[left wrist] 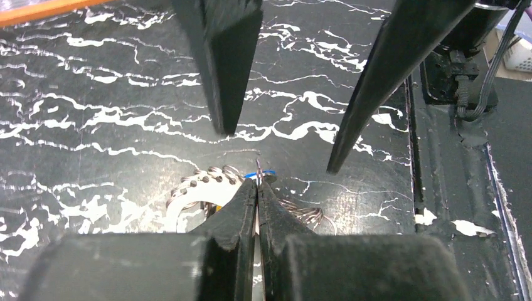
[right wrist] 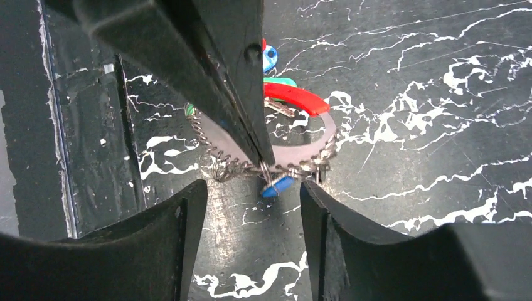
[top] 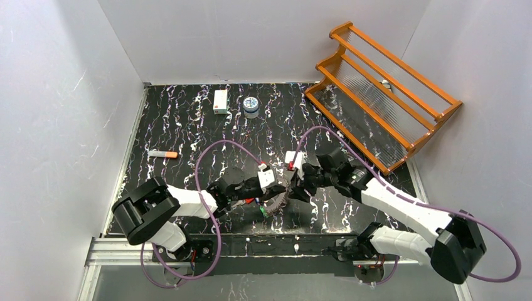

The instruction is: Put the keys on the keyring

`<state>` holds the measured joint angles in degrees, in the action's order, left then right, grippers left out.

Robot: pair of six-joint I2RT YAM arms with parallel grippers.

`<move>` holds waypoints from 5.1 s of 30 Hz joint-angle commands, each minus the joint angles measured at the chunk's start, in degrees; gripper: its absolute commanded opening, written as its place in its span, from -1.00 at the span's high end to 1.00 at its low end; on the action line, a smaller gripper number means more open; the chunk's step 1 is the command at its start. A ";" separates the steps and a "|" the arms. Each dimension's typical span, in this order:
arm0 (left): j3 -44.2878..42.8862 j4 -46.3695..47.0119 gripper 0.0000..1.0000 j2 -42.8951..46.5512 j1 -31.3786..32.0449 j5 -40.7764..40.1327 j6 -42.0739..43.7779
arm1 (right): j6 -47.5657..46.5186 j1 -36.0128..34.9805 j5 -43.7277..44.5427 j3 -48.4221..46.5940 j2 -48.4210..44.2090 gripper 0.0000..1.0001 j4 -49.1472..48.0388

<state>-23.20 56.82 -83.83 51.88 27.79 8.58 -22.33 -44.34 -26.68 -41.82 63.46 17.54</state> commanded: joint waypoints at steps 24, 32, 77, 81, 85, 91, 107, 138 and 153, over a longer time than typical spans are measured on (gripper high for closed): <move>12.69 41.19 1.00 0.79 0.11 -5.84 -14.70 | 8.26 3.73 -13.33 15.83 -18.00 -0.05 -31.54; 14.21 41.18 1.00 4.08 0.07 -6.22 -14.89 | 6.35 3.80 -18.88 15.50 -14.87 0.08 -32.16; 13.97 41.18 1.00 5.32 0.07 -5.77 -15.61 | 6.77 3.77 -12.41 14.84 -5.74 0.97 -33.55; 14.06 41.16 1.00 5.73 0.07 -5.96 -15.60 | 6.44 3.75 -12.43 14.70 -4.45 0.97 -31.45; 14.15 41.20 1.00 6.21 0.07 -6.39 -15.52 | 6.01 3.81 -12.41 14.42 -2.90 0.97 -30.05; 14.23 41.22 1.00 6.35 0.07 -6.36 -15.43 | 5.93 3.72 -13.12 13.49 -0.11 0.97 -30.35; 15.29 41.18 1.00 7.60 0.07 -7.66 -15.18 | 6.77 3.80 -15.05 14.11 1.10 0.67 -32.13; 15.99 41.18 1.00 9.30 0.08 -7.34 -15.70 | 7.90 3.71 -21.37 13.96 -2.36 0.08 -41.12; 16.51 41.18 1.00 9.70 0.07 -7.41 -15.79 | 8.54 3.73 -22.44 13.04 0.65 0.97 -42.46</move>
<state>-6.90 86.52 -76.29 51.83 20.38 -7.53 -13.08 -40.71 -48.77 -27.11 63.92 -24.38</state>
